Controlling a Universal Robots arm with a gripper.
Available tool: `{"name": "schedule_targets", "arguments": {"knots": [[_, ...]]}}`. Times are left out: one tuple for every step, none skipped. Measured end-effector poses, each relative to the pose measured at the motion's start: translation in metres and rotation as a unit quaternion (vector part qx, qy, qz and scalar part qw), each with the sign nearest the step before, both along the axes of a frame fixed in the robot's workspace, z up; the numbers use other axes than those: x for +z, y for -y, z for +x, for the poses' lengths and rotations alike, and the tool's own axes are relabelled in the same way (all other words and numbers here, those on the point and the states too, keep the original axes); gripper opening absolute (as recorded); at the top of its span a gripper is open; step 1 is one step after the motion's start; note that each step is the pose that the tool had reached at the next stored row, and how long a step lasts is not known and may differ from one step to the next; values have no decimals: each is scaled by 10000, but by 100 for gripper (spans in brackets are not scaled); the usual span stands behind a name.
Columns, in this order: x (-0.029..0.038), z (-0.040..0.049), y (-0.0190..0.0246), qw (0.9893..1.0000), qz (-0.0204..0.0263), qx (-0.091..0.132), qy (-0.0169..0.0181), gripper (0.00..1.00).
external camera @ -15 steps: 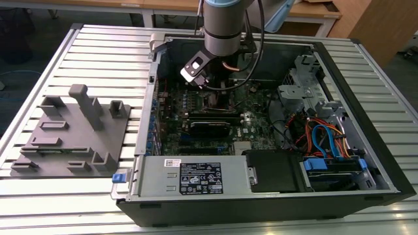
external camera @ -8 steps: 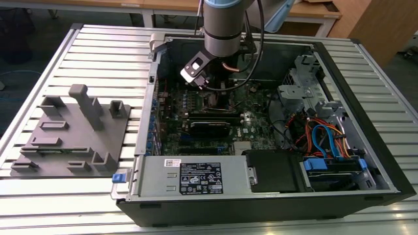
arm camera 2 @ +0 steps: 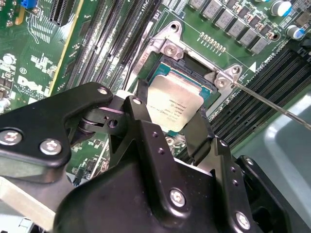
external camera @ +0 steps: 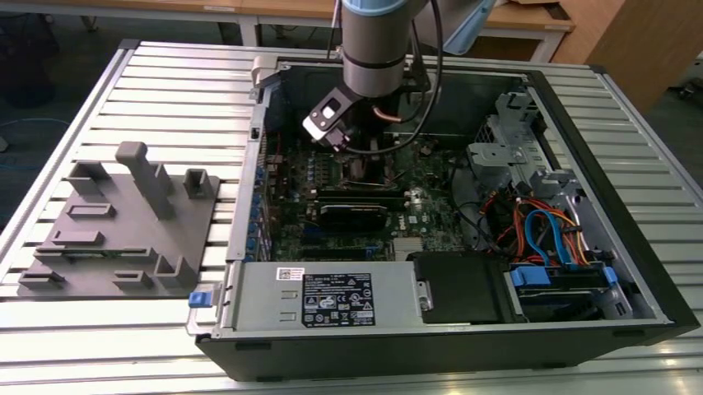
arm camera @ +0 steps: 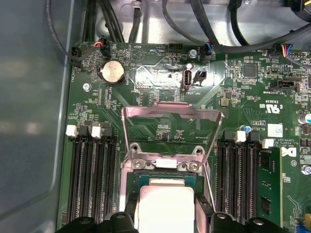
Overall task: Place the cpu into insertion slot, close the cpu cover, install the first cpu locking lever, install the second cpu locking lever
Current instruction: 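Place the cpu into insertion slot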
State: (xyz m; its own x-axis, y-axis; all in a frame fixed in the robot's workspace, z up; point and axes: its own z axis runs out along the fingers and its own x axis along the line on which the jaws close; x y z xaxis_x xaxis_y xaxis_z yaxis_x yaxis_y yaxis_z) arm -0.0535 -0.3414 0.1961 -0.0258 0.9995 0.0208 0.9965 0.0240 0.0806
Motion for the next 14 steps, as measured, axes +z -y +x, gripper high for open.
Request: {"name": "schedule_targets", "arguments": {"knots": [[-5,0,0,10000,0,-3,0,54],[-11,0,0,10000,0,-5,0,54],[-17,0,0,10000,0,-7,0,54],[-22,0,0,10000,0,-8,0,54],[-27,0,0,10000,0,-9,0,54],[-32,0,0,10000,0,-10,0,54],[-35,0,1,10000,-1,-11,0,54],[-38,-1,1,10000,-1,-12,-1,54],[-40,-1,1,10000,-1,-12,-1,54],[-43,-1,1,10000,0,-12,-1,54],[-44,-1,1,10000,1,-13,-1,54],[-45,0,0,10000,2,-13,-1,54],[-46,0,0,10000,3,-12,0,54],[-46,0,0,10000,3,-12,0,54]]}}
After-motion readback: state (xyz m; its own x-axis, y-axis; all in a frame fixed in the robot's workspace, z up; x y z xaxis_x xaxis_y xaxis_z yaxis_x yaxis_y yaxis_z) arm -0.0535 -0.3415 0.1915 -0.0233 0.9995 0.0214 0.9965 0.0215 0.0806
